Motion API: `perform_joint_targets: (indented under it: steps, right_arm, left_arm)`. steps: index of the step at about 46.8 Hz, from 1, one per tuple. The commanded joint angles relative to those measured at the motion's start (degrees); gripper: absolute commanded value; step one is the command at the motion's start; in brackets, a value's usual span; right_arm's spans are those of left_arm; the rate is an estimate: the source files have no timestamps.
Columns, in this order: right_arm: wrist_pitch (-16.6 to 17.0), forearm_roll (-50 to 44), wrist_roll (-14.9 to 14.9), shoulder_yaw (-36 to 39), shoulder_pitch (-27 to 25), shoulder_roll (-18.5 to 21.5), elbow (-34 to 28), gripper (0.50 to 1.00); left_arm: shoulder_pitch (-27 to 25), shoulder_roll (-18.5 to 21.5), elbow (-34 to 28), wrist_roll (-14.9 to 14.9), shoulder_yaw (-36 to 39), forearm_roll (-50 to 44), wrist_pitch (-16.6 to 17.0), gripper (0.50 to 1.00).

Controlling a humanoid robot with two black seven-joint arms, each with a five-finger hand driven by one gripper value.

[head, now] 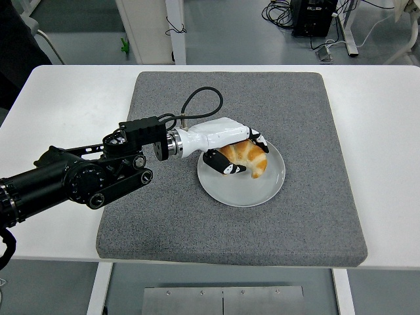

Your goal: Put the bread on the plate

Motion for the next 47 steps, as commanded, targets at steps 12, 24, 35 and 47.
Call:
perform_joint_targets:
  steps: [12,24,35,47]
  right_arm:
    - [0.0,0.0,0.0,0.0,0.0,0.0,0.1,1.000]
    - [-0.1,0.0,0.0,0.0,0.0,0.0,0.0,1.000]
    - [-0.1,0.0,-0.1,0.0,0.0,0.0,0.0,1.000]
    - [0.0,0.0,0.0,0.0,0.0,0.0,0.0,1.000]
  left_arm:
    - [0.6,-1.3,0.9,0.0,1.7,0.0,1.2,0.608]
    - [0.7,-1.4,1.0,0.0,1.7,0.0,1.3,0.611]
    - [0.8,-1.4,1.0,0.0,1.8,0.0,1.7,0.611]
    - [1.6,-1.4,1.0,0.0,1.9,-0.1,2.7,0.616]
